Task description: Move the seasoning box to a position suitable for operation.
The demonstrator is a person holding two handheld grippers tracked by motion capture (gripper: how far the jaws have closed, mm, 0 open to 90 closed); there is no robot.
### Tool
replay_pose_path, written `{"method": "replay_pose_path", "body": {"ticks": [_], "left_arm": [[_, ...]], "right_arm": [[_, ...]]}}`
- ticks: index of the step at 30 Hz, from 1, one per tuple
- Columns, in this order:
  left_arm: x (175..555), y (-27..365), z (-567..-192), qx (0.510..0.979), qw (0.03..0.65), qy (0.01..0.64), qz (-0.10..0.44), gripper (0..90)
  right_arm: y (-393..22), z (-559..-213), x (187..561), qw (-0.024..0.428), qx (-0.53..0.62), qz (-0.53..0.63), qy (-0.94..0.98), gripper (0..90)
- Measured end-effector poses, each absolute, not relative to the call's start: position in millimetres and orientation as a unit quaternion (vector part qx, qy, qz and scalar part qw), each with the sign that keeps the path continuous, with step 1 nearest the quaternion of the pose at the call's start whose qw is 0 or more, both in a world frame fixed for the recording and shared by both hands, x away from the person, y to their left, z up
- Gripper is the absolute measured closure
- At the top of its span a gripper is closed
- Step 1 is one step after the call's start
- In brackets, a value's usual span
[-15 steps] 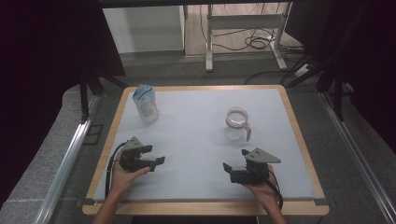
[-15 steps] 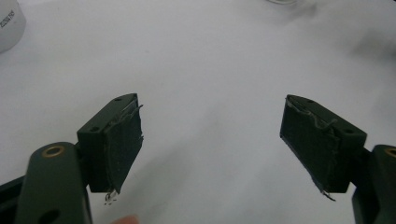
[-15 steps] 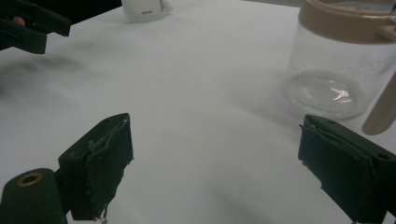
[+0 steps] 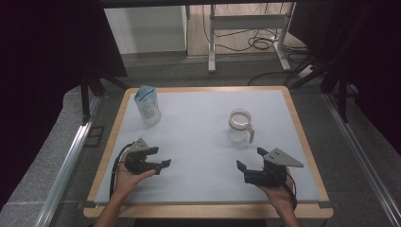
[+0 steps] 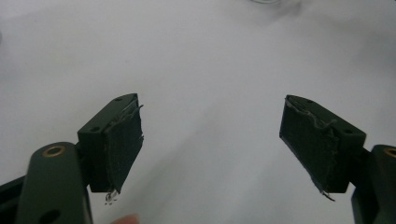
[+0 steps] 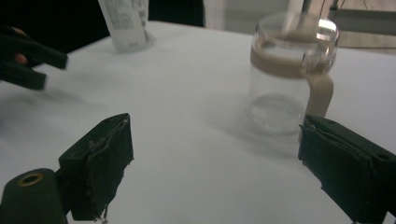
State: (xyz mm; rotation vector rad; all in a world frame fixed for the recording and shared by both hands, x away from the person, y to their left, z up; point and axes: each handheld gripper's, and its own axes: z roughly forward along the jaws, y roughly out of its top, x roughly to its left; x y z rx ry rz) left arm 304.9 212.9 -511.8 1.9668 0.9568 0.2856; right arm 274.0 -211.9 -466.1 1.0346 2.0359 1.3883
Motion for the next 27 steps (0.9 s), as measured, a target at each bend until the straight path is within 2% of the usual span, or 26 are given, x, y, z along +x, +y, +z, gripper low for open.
{"method": "replay_pose_path", "body": {"ticks": [5,6,8,10,12,15,20,27], "left_arm": [[310,213,-509,0.798,0.454,0.381,0.115,21.7],[310,214,-510,0.798,0.453,0.381,0.113,21.6],[310,214,-510,0.798,0.453,0.381,0.112,21.6],[310,214,-510,0.799,0.452,0.38,0.114,21.9],[310,214,-510,0.798,0.453,0.38,0.116,21.9],[310,214,-510,0.799,0.451,0.38,0.115,22.0],[311,213,-512,0.8,0.448,0.382,0.114,22.0],[311,214,-514,0.8,0.448,0.384,0.112,22.1]], "right_arm": [[-208,-433,285,0.254,0.364,0.506,0.74,9.5],[-207,-422,303,0.257,0.369,0.497,0.742,7.8],[-207,-419,311,0.257,0.372,0.495,0.742,7.3],[-206,-413,341,0.257,0.383,0.486,0.742,5.7],[-205,-414,348,0.258,0.387,0.483,0.742,5.3],[-202,-425,386,0.236,0.405,0.465,0.751,3.7],[-193,-439,418,0.23,0.41,0.444,0.762,2.3],[-182,-455,438,0.233,0.415,0.421,0.772,1.9]]}}
